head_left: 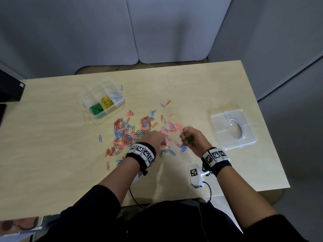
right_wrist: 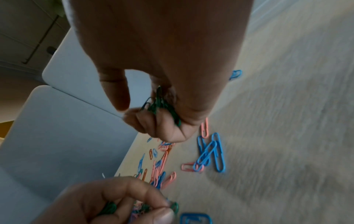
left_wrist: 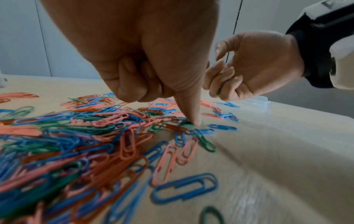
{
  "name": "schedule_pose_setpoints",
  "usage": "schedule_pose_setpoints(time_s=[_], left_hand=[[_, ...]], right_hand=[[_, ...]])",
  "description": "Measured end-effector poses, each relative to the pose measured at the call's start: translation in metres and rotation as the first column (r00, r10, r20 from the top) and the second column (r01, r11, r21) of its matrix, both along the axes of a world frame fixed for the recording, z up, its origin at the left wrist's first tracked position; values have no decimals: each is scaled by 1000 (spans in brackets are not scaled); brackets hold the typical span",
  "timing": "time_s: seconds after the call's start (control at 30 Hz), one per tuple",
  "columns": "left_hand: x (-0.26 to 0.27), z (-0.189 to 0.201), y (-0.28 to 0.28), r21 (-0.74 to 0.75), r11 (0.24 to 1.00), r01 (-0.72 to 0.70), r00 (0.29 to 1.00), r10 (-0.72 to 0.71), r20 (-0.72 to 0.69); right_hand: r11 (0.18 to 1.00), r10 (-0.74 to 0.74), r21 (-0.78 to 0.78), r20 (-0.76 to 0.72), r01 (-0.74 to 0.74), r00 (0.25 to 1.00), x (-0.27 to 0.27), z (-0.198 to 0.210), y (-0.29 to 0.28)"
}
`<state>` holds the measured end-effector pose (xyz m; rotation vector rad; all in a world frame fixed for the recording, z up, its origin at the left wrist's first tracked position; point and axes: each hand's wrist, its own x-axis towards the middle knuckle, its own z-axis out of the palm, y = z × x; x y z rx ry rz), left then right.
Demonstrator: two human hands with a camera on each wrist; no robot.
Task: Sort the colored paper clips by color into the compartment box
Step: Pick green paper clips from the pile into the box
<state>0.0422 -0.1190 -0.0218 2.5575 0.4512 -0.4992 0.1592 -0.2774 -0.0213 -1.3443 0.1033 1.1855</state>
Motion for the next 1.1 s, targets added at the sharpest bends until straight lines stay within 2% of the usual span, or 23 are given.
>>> schedule_pose_setpoints(time_s=[0.13, 0.27, 0.37, 0.47, 0.5, 0.53, 0.6, 0.67, 0.7, 0.73, 0.8, 0.9, 1.0, 1.1], left_hand=[[-6, -1, -1, 10, 999, 46, 999, -46, 27], [-3, -3, -10, 16, 994, 110, 992, -109, -66], [-4, 1, -11, 13, 1000, 8, 999, -8, -32], [-18, 4, -2, -115, 976, -182, 972, 197, 131], [-24, 3, 3, -163, 956, -242, 952, 267, 152], [-30, 2, 9, -201, 935, -292, 931, 326, 162], [-44, -1, 19, -226, 906, -359, 901, 400, 170], [-61, -3, 26, -270, 884, -382, 886, 434, 166], [-70, -3, 28, -284, 880, -381, 887, 434, 155], [-78, -4, 30, -290, 879, -379, 891, 431, 141], [-91, -5, 31, -308, 872, -380, 895, 431, 117], [-104, -4, 21, -319, 858, -402, 891, 447, 82], [-115, -2, 6, -294, 834, -468, 874, 486, -13], [-124, -6, -3, -192, 892, -409, 912, 409, -40]], right_hand=[[998, 60, -5, 66, -60, 996, 3, 1, 5], [989, 147, -36, 165, -144, 975, -2, -2, 7], [959, 280, -81, 175, -270, 944, -8, -4, 3], [867, 495, -156, 162, -473, 854, -21, -10, 1], [833, 551, -199, 206, -517, 809, -26, -12, 2], [793, 608, -268, 306, -547, 732, -30, -13, 5], [704, 703, -434, 537, -562, 466, -41, -14, 11], [630, 743, -572, 641, -525, 192, -51, -15, 17], [606, 747, -627, 659, -489, 81, -56, -16, 19], [586, 754, -674, 657, -450, -2, -59, -19, 21], [559, 770, -736, 631, -381, -91, -62, -23, 26], [543, 792, -767, 603, -341, -96, -65, -29, 25], [578, 789, -741, 614, -341, 3, -63, -29, 14], [592, 780, -730, 625, -341, 14, -64, -28, 5]])
